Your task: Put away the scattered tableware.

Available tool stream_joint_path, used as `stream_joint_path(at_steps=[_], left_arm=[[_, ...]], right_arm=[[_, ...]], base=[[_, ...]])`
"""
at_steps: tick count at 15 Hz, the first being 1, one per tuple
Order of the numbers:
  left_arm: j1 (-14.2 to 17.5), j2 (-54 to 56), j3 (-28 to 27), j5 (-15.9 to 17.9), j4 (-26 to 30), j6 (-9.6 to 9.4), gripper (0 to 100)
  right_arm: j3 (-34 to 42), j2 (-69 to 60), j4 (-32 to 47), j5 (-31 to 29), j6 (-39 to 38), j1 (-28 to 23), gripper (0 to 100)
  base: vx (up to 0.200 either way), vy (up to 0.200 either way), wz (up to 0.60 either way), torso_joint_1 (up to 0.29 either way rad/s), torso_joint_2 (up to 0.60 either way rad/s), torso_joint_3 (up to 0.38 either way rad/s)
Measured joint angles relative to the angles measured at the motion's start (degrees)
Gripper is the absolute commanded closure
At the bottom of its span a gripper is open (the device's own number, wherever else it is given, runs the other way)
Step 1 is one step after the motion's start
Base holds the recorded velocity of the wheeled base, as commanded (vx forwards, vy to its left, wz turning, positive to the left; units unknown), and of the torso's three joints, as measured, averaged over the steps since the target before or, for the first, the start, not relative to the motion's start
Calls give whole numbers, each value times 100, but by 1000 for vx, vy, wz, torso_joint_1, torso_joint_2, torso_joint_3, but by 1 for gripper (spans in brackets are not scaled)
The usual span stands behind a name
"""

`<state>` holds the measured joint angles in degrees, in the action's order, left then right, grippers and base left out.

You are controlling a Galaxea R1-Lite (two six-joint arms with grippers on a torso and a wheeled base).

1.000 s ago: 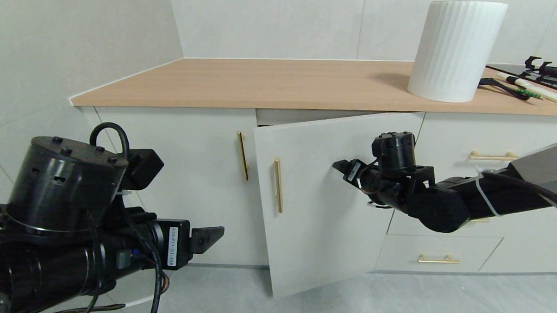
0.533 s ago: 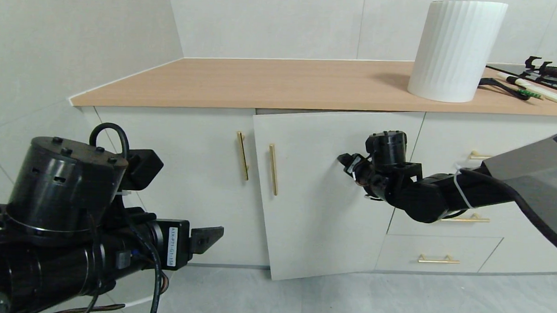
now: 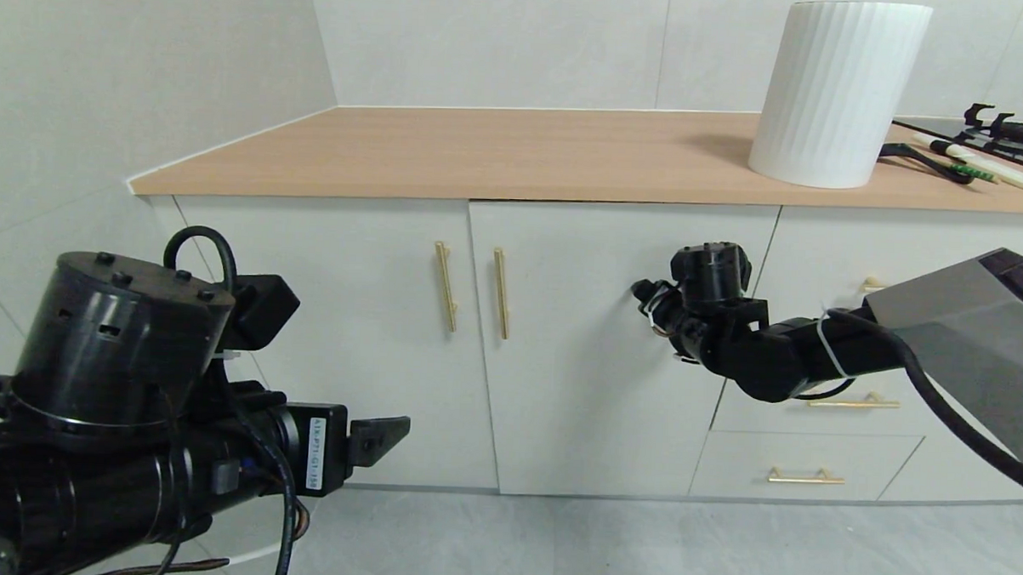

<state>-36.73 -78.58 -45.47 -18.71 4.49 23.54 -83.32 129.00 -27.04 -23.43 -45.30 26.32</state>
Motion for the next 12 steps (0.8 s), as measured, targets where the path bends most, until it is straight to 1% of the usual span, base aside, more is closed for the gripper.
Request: stream_joint_path(at_steps=[5,8,10,12], left_arm=[[0,0,5,9,-2,0,0],[0,0,5,7,0,0,0],[-1,0,2,5,-2,0,0],[-1,0,2,2,0,-4,0]], right_arm=[[-132,138,6,-65,4,-39,0],[-44,71,11,-33,9,-44,0],[243,-100,17,226,17,-17,0],[817,-434,9,800,83,41,0]], base=[[0,0,0,0,0,0],[0,0,0,0,0,0],[0,0,0,0,0,0],[0,0,0,0,0,0]])
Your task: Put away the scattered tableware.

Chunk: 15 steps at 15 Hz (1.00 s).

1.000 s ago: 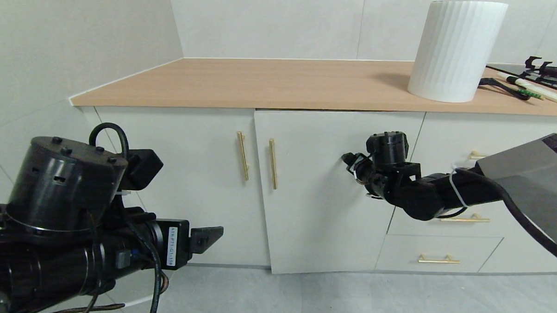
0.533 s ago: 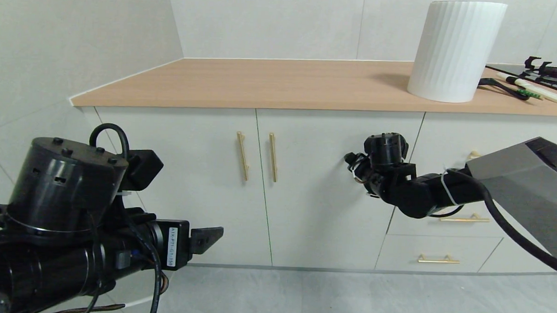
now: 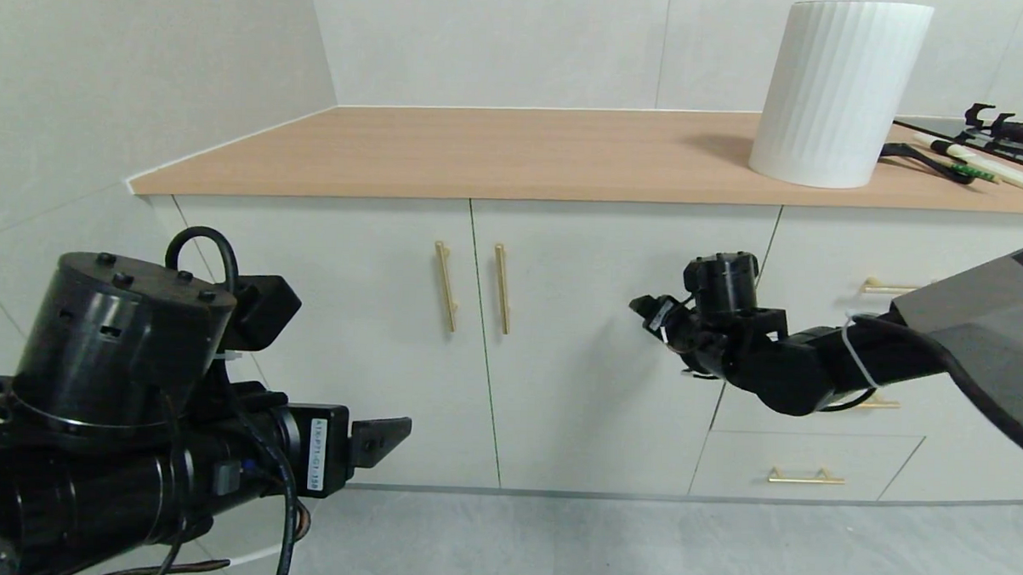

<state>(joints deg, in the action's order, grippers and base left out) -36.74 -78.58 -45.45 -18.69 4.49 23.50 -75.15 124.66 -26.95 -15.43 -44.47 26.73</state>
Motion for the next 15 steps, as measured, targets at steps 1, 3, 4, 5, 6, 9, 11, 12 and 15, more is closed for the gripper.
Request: stream_joint_path(at_steps=[1,3,4,5,6,9,11,12,15], left_arm=[[4,0,0,-2,0,-2,0],[0,0,0,0,0,-5,0],[0,2,0,0,-2,-5,0],[1,6,0,-2,0,-5,0],[0,16,0,0,0,-5,0],[11,149,-9,0,-4,-18,0],[69,389,-24,-2,-6,-205,0],[127,555,-17,-2,-6,-358,0],[315,1276,312,-2,-6,-1034,0]], right_arm=[[416,-256,2,428,148,24,0],[1063,-785,-13,1196,462,60,0],[1308,-1061,-17,1501,591,80,0],[1468,-1286,-17,1606,708,83,0],[1554,-1452,-22,1621,802,83,0],[1929,-2031,-20,1584,1259,39,0],[2232,-2555,-17,1499,1655,-59,0],[2376,-2840,-24,1470,1812,-118,0],[3029,-3980,-22,1295,2398,-339,0]], base=[[0,0,0,0,0,0],[0,0,0,0,0,0],[0,0,0,0,0,0],[0,0,0,0,0,0],[0,0,0,0,0,0],[0,0,0,0,0,0],[0,0,0,0,0,0],[0,0,0,0,0,0],[0,0,0,0,0,0]])
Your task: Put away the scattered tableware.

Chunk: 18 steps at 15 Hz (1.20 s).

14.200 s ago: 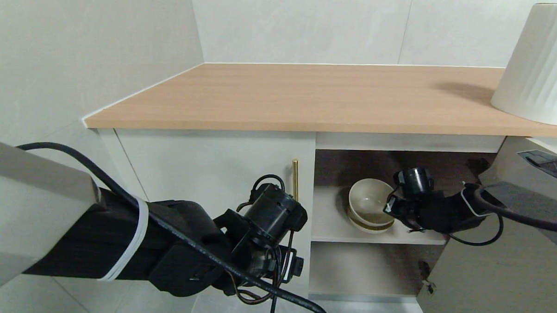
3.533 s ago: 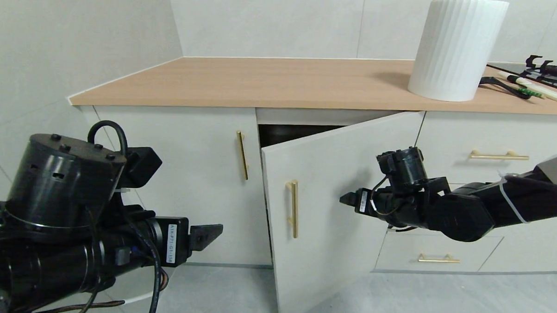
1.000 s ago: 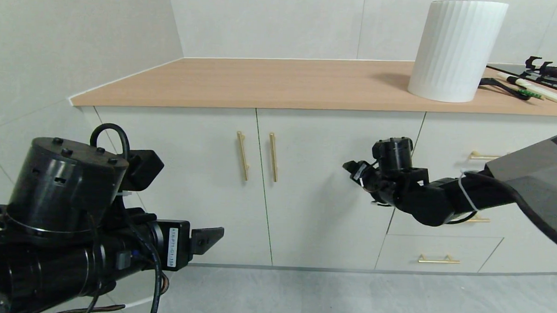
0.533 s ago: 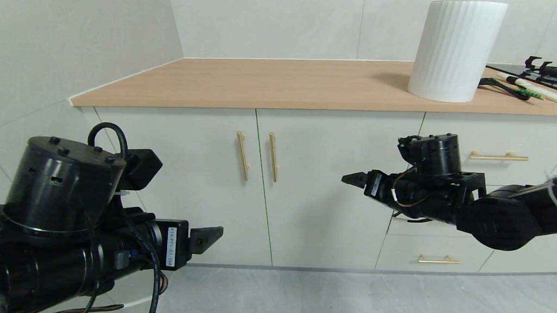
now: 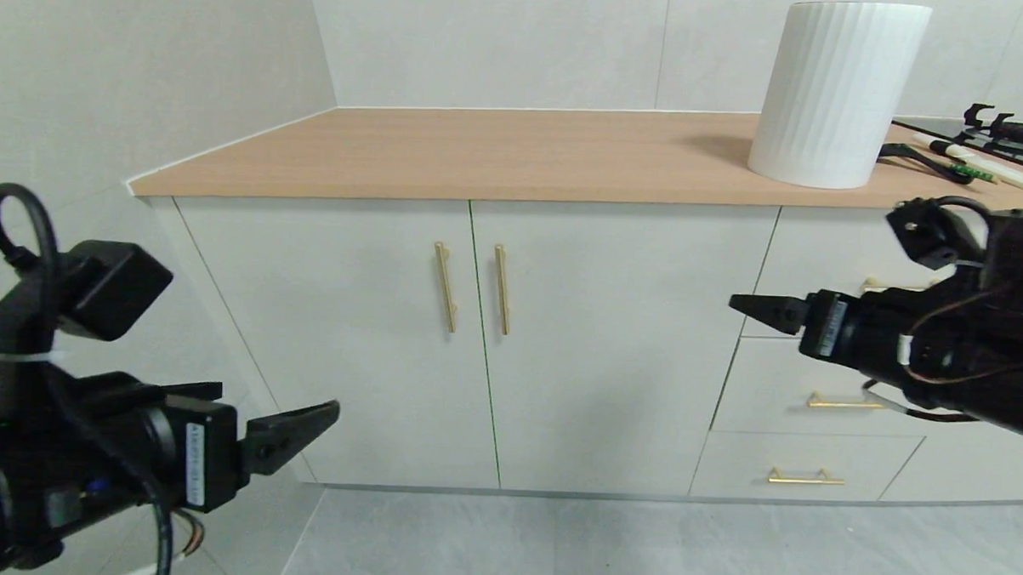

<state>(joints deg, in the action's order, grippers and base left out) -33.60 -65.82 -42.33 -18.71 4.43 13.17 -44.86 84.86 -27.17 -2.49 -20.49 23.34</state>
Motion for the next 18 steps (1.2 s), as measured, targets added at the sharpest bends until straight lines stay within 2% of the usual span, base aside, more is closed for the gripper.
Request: stream_joint_path(at_steps=[2,4,7,10,15,16,18], left_arm=[[166,658,484,7,-95,-469,0],[372,1301,947,13,-238,-822,0],[841,2456,1482,18,-306,-1239,0],[1346,3701,1882,13,-246,-1559,0],[2291,5414,2149,5,373,-1770,0],[2476,5617,2235,-57,417,-1697,0],[2684,5860,2425,-332,397,-1401,0]], right_arm=[[669,-942,5,-169,525,-193,0],[1281,-1890,29,-246,901,-340,0],[1990,-3417,343,-304,1258,-599,0],[2337,-4975,1312,-334,1492,-946,0],[2508,-7257,3300,-624,2252,-1470,0],[2530,-7486,3333,-947,2309,-1563,0],[2584,-7748,3335,-1538,2342,-1643,0]], base=[[0,0,0,0,0,0],[0,0,0,0,0,0],[0,0,0,0,0,0],[0,0,0,0,0,0],[0,0,0,0,0,0],[0,0,0,0,0,0],[0,0,0,0,0,0]])
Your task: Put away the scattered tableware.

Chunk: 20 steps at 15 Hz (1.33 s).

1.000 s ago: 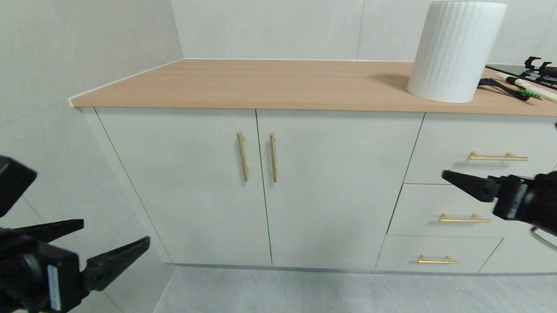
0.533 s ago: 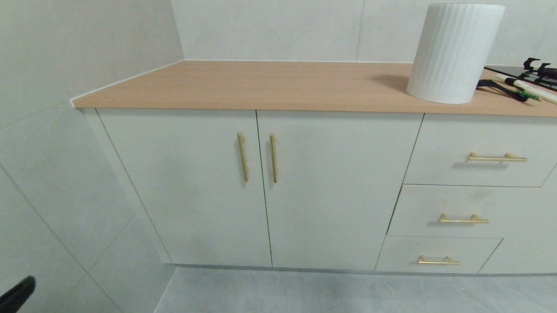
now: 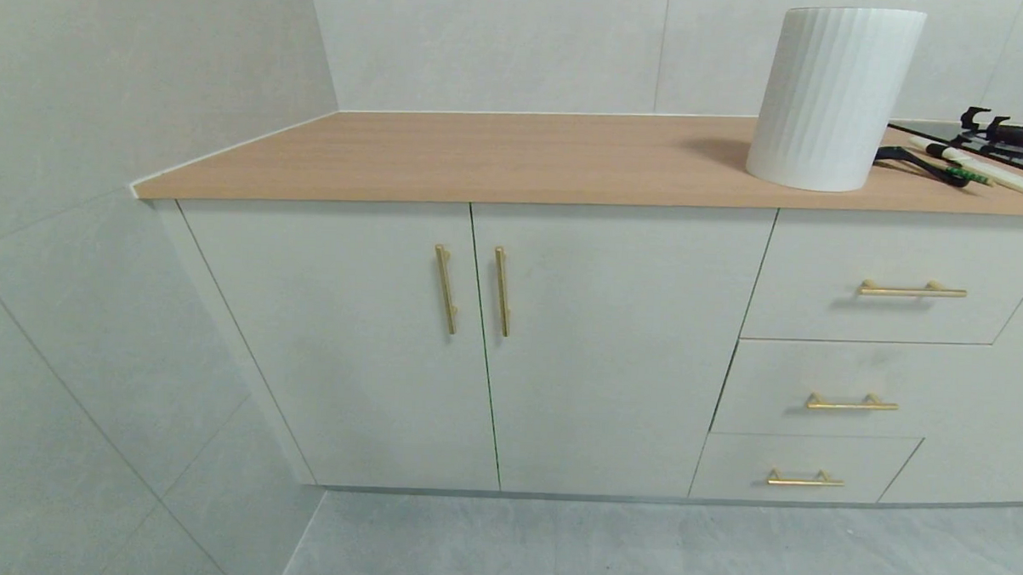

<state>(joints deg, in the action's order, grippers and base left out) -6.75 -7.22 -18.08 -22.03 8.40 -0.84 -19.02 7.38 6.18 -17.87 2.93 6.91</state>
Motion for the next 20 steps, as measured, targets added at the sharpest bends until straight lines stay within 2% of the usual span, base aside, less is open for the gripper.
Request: stream_joint_path(at_steps=[2,4,7,9,12,14,16,20], left_arm=[[295,163,135,24,11,-2,0],[541,422,411,216,18,-227,0],[680,638,1141,441,-189,-325,0],[691,700,1442,985,-547,-272,0],[691,719,1610,1679,-688,-260,0],[691,722,1701,2091,-772,-172,0],[691,722,1781,2198,-840,55,0],[691,722,1805,2196,-840,77,0]], right_arm=[[89,-151,38,-222,18,-238,0],[323,-379,148,-73,180,-610,0],[1062,-608,-293,351,205,-709,0],[1641,-686,-997,1002,68,-709,0],[1864,-733,-684,1809,-99,-701,0],[1871,-740,-629,1987,-101,-694,0],[1886,-745,-640,2005,-126,-689,0],[1892,-745,-636,2005,-129,-684,0]], base=[[0,0,0,0,0,0],[0,0,0,0,0,0],[0,0,0,0,0,0],[0,0,0,0,0,0],[0,0,0,0,0,0],[0,0,0,0,0,0],[0,0,0,0,0,0],[0,0,0,0,0,0]])
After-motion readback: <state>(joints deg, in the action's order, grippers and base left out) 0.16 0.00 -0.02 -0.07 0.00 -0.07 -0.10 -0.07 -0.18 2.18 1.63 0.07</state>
